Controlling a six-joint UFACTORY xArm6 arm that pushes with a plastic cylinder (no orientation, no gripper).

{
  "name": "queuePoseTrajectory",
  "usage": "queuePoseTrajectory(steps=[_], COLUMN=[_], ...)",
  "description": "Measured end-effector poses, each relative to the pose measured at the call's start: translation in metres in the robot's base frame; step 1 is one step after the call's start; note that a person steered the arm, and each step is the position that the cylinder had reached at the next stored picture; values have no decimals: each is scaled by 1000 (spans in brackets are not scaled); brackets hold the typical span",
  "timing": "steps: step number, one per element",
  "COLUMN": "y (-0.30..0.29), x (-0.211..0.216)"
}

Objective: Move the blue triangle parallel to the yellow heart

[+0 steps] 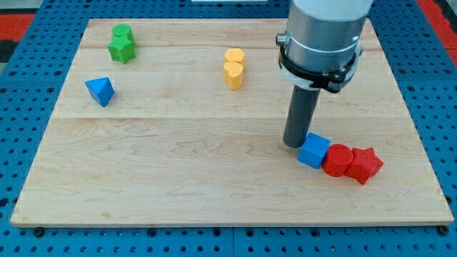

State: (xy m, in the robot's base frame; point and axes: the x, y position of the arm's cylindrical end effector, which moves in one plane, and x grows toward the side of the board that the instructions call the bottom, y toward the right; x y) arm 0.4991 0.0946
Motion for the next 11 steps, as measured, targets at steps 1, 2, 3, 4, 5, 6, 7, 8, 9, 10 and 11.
queuePoseTrajectory(steps=[1, 2, 3, 4, 5, 6, 7, 8, 9, 10, 11], y=[-48, -111, -181, -239, -311, -363, -359, -328, -315, -332, -334], x=[-25, -53, -57, -39, -39, -65, -90, -83, -93, -107, -115])
